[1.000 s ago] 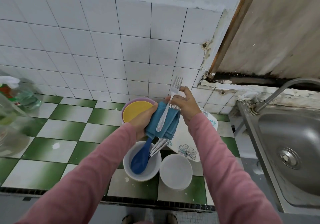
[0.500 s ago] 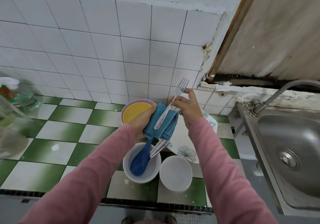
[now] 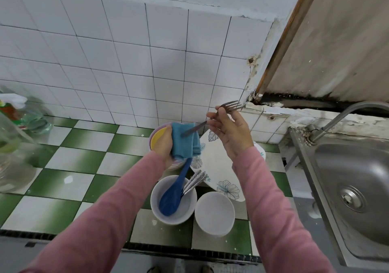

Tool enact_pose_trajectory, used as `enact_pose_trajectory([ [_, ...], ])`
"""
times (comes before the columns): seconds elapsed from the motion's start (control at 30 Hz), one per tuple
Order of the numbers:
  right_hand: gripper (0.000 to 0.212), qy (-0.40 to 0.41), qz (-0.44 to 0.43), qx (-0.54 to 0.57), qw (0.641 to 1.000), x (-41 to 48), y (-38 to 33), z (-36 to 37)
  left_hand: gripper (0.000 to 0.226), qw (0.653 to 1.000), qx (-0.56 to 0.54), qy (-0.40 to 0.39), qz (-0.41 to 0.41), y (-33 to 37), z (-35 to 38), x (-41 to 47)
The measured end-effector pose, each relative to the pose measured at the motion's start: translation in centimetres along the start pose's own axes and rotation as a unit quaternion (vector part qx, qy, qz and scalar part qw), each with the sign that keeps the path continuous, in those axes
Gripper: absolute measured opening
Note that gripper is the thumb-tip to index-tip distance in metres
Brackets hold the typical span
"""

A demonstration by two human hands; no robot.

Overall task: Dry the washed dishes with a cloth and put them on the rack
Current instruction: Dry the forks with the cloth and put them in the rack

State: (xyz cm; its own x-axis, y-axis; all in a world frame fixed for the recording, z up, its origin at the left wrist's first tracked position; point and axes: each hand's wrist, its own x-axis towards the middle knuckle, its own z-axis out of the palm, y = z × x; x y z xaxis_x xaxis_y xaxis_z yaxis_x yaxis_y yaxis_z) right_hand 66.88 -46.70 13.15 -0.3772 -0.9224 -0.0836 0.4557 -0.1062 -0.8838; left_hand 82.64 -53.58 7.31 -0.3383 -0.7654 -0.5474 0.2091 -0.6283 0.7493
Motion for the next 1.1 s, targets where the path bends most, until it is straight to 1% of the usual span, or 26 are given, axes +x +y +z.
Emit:
enact_pose_trajectory([
  [0.1, 0.015, -0.024, -0.04, 0.004, 0.999, -0.8, 0.9, -0.1, 0.058, 0.995, -0.1, 0.007, -0.011, 0.5, 0.2, 0.0],
  [0.2, 0.017, -0.057, -0.07, -0.017, 0.996, -1.5, 2.3, -0.4, 0.058, 0.987, -0.162, -0.001, -0.006, 1.1, 0.4, 0.0],
  [0.23, 0.015, -0.058, -0.071, -0.045, 0.995, -1.7, 2.7, -0.5, 0.058, 0.985, -0.173, -0.009, -0.004, 1.3, 0.6, 0.0],
  [0.27, 0.018, -0.053, -0.068, -0.082, 0.993, -1.8, 3.1, -0.7, 0.059, 0.983, -0.181, -0.019, -0.003, 1.6, 0.8, -0.2],
  [0.33, 0.033, -0.045, -0.049, -0.137, 0.988, -2.0, 3.6, -1.0, 0.058, 0.983, -0.18, -0.035, 0.0, 1.9, 1.2, -0.4],
  [0.4, 0.047, -0.051, -0.028, -0.123, 0.991, -2.4, 3.8, -1.4, 0.057, 0.985, -0.169, -0.036, 0.007, 2.1, 1.4, -0.5],
  [0.43, 0.048, -0.055, -0.023, -0.11, 0.992, -2.5, 3.9, -1.6, 0.057, 0.985, -0.166, -0.036, 0.01, 2.1, 1.5, -0.5],
  [0.5, 0.04, -0.055, -0.022, -0.093, 0.994, -2.6, 3.7, -1.8, 0.058, 0.985, -0.17, -0.033, 0.011, 2.0, 1.5, -0.5],
  [0.53, 0.04, -0.055, -0.021, -0.086, 0.995, -2.6, 3.6, -1.9, 0.058, 0.984, -0.175, -0.031, 0.01, 1.9, 1.4, -0.6],
  [0.63, 0.044, -0.065, -0.003, -0.077, 0.995, -2.7, 3.0, -2.0, 0.058, 0.983, -0.179, -0.03, 0.007, 1.8, 1.2, -0.8],
  [0.77, 0.047, -0.082, 0.056, -0.057, 0.993, -2.7, 2.2, -2.0, 0.057, 0.988, -0.155, -0.02, 0.003, 1.1, 1.1, -1.0],
  [0.8, 0.045, -0.083, 0.062, -0.068, 0.992, -2.8, 2.1, -1.8, 0.057, 0.989, -0.145, -0.019, 0.0, 0.9, 1.1, -1.1],
  [0.83, 0.043, -0.08, 0.059, -0.101, 0.99, -2.8, 2.0, -1.7, 0.058, 0.991, -0.134, -0.023, -0.002, 0.8, 1.3, -1.3],
  [0.93, 0.03, -0.073, 0.02, -0.258, 0.963, -3.3, 2.6, -0.9, 0.055, 0.993, -0.11, -0.044, -0.009, 0.3, 2.0, -1.9],
  [0.97, 0.025, -0.065, 0.017, -0.278, 0.958, -3.4, 2.9, -0.8, 0.054, 0.992, -0.112, -0.052, -0.011, 0.4, 2.2, -2.1],
  [1.03, 0.016, -0.029, 0.03, -0.272, 0.961, -3.5, 3.2, -0.8, 0.055, 0.992, -0.111, -0.059, -0.007, 0.8, 2.3, -2.3],
  [1.1, 0.017, -0.001, 0.048, -0.277, 0.96, -3.6, 3.2, -1.0, 0.054, 0.993, -0.107, -0.058, 0.011, 1.4, 2.2, -2.3],
])
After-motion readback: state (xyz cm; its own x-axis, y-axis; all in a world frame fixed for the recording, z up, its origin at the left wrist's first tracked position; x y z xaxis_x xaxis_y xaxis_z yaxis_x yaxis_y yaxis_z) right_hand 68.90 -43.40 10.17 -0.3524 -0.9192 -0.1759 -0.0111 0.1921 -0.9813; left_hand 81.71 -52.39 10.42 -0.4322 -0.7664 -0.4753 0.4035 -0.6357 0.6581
